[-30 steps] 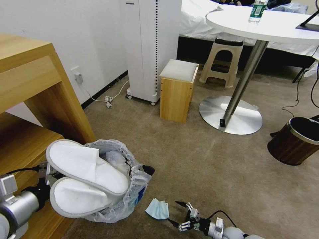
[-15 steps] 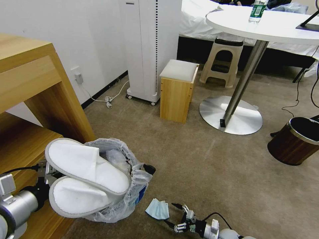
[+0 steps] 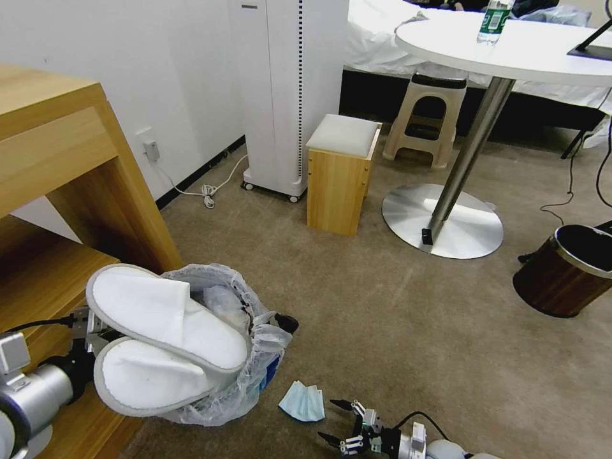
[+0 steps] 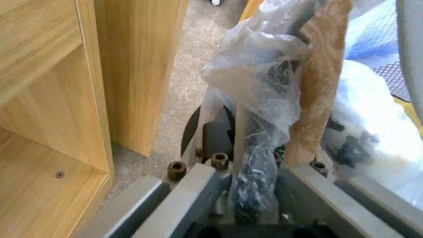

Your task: Pick up the trash bin and place the garbage on the floor into it.

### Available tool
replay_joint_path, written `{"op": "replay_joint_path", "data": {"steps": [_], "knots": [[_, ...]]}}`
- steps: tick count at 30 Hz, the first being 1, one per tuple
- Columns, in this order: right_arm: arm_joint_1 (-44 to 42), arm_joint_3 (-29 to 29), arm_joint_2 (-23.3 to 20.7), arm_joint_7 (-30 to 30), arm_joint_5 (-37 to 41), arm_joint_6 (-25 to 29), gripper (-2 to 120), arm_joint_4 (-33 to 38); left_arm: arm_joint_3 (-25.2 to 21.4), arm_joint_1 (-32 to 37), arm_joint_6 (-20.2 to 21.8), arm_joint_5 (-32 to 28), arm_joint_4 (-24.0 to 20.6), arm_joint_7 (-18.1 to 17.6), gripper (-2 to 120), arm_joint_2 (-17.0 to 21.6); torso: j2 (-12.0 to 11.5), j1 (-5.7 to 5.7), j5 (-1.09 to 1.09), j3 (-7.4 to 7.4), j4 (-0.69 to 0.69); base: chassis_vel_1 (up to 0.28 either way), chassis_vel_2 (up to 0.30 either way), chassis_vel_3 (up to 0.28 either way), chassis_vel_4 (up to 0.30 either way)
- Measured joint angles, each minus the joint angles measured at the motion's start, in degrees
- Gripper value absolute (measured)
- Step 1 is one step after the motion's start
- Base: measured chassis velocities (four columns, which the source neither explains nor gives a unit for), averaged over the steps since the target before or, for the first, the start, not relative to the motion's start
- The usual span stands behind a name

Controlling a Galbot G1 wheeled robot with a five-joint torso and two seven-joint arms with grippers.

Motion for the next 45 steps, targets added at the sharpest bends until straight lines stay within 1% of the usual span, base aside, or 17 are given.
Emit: {"op": "replay_joint_path", "data": {"steps": [3, 9, 17, 25, 30, 32, 33, 34, 36, 40, 45], "knots": [[0.47, -0.25, 1.25, -0.06, 0.66, -0.01, 86, -1.41, -0.12, 0.11, 0.00, -0.22, -0.20, -0.08, 0, 0.01, 0.00, 0.00, 0.00, 0.00, 0.01, 0.000, 0.000, 0.000, 0.000], [0.91, -0.36, 2.20, -0.38, 1.03, -0.03, 86, -2.73, -0.44, 0.11, 0.00, -0.57, -0.21, -0.09, 0, 0.17, 0.00, 0.00, -0.01, 0.00, 0.00, 0.000, 0.000, 0.000, 0.000], [1.43, -0.89, 3.18, -1.44, 2.49, -0.06, 82, -4.31, -0.75, 0.06, -0.01, -0.94, -0.48, -0.17, 0, 0.24, 0.00, 0.00, 0.00, 0.00, 0.00, 0.000, 0.000, 0.000, 0.000], [1.41, -0.82, 5.14, -2.01, 3.84, -0.09, 82, -6.22, -1.15, 0.16, -0.07, -1.31, -0.62, -0.28, 0, 0.38, 0.00, 0.00, -0.01, 0.00, 0.00, 0.000, 0.000, 0.000, 0.000], [1.70, -0.49, 7.25, -2.47, 4.17, -0.11, 79, -8.44, -1.41, 0.16, -0.10, -1.62, -0.67, -0.30, 0, 0.53, 0.00, 0.00, -0.01, 0.00, -0.01, 0.000, 0.000, 0.000, 0.000], [1.99, -0.25, 8.63, -2.80, 4.29, -0.12, 75, -9.60, -1.48, 0.15, -0.10, -1.80, -0.77, -0.33, 0, 0.63, 0.00, 0.00, 0.01, 0.00, 0.01, 0.000, 0.000, 0.000, 0.000], [1.99, -0.25, 8.63, -2.80, 4.29, -0.12, 75, -9.60, -1.48, 0.15, -0.10, -1.80, -0.77, -0.33, 0, 0.63, 0.00, 0.00, 0.01, 0.00, 0.01, 0.000, 0.000, 0.000, 0.000], [2.09, -0.33, 8.92, -2.84, 4.39, -0.13, 72, -9.84, -1.53, 0.15, -0.11, -1.83, -0.79, -0.33, 0, 0.66, 0.00, 0.00, 0.01, 0.00, 0.00, 0.000, 0.000, 0.000, 0.000], [2.40, -0.58, 9.85, -2.89, 4.58, -0.14, 69, -10.64, -1.78, 0.21, -0.13, -2.08, -1.01, -0.40, 0, 0.70, 0.00, 0.00, -0.02, 0.00, 0.00, 0.000, 0.000, 0.000, 0.000], [2.60, -0.79, 11.45, -2.92, 4.59, -0.16, 69, -11.99, -2.12, 0.48, -0.14, -2.33, -1.37, -0.45, 0, 0.72, 0.00, 0.00, 0.00, 0.00, 0.00, 0.000, 0.000, 0.000, 0.000], [2.54, -0.77, 12.18, -2.93, 4.30, -0.17, 68, -12.64, -2.25, 0.59, -0.14, -2.52, -1.64, -0.55, 0, 0.72, 0.00, 0.00, 0.00, 0.00, 0.00, 0.000, 0.000, 0.000, 0.000]]}}
